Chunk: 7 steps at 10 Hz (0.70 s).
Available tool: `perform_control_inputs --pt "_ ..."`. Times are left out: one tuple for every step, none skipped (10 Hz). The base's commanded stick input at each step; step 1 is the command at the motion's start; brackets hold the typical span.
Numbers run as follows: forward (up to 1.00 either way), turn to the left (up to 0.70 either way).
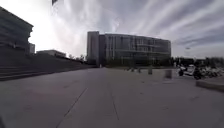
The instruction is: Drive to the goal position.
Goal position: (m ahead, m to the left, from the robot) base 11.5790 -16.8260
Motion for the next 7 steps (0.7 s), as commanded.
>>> perform_control_inputs --pt "0.70 0.00" --pt "0.70 0.00" --pt "0.70 -0.03" --pt "0.70 -0.35" --pt "0.70 -0.20" --pt "0.70 0.00" --pt "0.70 0.00"
